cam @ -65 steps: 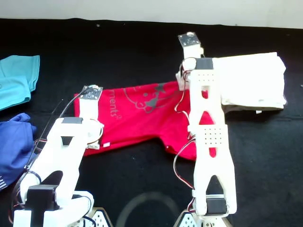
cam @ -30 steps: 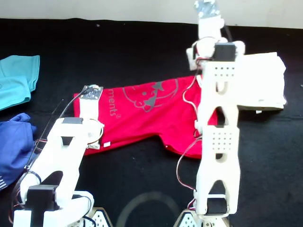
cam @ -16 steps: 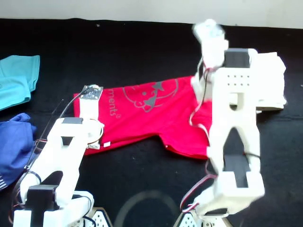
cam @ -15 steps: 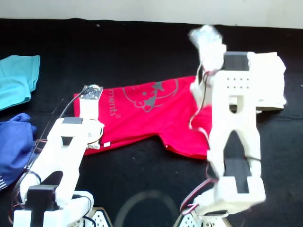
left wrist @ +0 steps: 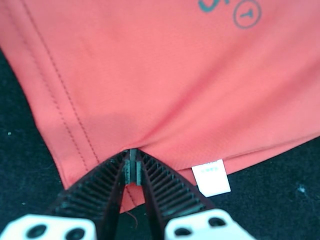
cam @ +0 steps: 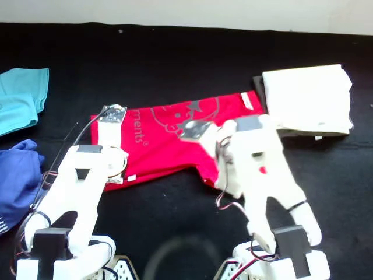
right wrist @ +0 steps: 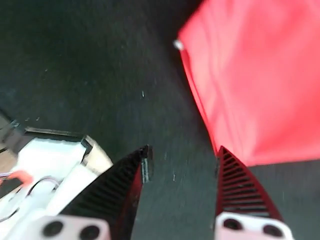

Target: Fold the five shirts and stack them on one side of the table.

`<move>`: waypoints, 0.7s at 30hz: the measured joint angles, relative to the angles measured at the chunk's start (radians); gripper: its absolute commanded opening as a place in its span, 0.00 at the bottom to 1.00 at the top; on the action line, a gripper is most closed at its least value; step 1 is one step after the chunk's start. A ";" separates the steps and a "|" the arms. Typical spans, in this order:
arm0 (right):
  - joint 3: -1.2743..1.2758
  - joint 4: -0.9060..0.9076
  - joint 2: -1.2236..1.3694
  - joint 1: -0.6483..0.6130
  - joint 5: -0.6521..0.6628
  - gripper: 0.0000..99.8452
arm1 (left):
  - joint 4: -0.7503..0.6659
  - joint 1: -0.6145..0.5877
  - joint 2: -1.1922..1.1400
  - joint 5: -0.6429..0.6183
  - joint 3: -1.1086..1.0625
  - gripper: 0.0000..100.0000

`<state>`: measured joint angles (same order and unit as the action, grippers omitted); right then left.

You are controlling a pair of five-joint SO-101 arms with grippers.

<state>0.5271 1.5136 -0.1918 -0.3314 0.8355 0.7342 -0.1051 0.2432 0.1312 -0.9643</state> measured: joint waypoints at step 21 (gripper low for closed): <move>0.115 -0.377 0.249 -0.015 0.008 0.16 | 0.000 0.000 0.000 0.000 0.000 0.01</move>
<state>0.6421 1.1362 0.0568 -0.3468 0.8431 0.7342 -0.1051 0.2432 0.1312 -0.9643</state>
